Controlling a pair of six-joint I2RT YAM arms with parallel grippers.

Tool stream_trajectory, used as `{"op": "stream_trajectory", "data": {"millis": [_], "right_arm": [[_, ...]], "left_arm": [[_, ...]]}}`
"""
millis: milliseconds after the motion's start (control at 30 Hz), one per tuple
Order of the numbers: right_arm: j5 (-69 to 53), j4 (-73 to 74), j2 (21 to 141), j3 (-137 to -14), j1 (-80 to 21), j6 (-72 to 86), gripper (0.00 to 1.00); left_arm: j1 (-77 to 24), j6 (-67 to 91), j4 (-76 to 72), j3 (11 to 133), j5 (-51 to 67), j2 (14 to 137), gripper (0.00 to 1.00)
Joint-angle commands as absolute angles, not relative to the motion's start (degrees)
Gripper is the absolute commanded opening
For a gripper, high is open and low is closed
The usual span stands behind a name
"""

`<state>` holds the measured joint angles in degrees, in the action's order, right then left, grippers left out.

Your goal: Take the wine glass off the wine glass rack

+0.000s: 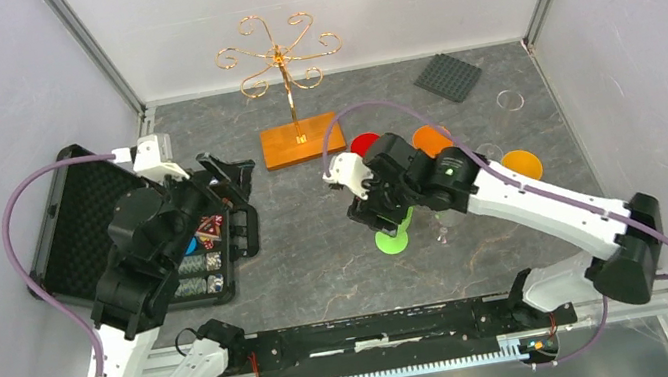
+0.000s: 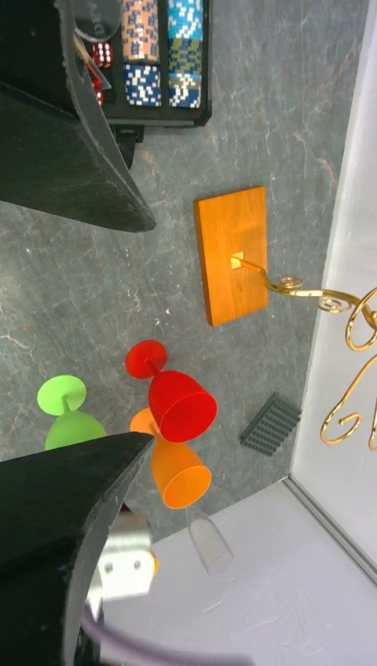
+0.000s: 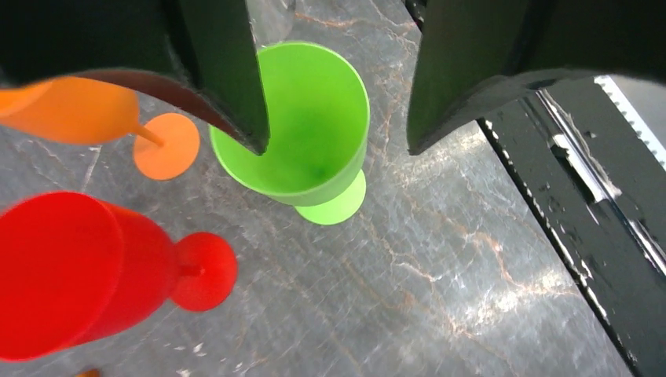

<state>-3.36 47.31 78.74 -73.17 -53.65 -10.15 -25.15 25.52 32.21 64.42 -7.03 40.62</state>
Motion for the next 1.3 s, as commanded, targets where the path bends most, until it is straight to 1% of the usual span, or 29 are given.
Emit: {"op": "stream_trajectory", "data": {"millis": [0,100,267,433,567,800,1267], "right_arm": [[2.31,41.12,69.12,-74.86,-53.98,-8.96,0.76],[11.1,38.4,61.42,-72.56,-53.97,-7.26,0.85],[32.43,38.32,48.38,-69.43,-53.99,-4.23,0.92],[53.7,36.79,36.39,-65.01,-53.99,-6.78,0.96],[64.1,34.55,28.64,-65.23,-54.02,-7.29,0.96],[69.15,27.26,14.38,-63.96,-54.0,-7.82,0.98],[69.87,28.35,12.36,-63.33,-53.96,-5.72,0.98]], "left_arm": [[-25.05,21.21,35.21,67.35,-8.55,39.97,1.0],[-25.09,20.3,34.67,65.92,-7.66,37.69,1.0],[-25.18,20.39,34.19,64.11,-8.63,34.09,1.0],[-25.09,21.0,32.64,61.56,-11.98,27.2,1.0],[-25.06,20.34,32.24,60.81,-15.18,21.36,1.0],[-25.09,18.29,32.7,61.0,-17.77,17.47,1.0],[-25.05,19.66,33.62,61.0,-20.66,19.64,1.0]]}}
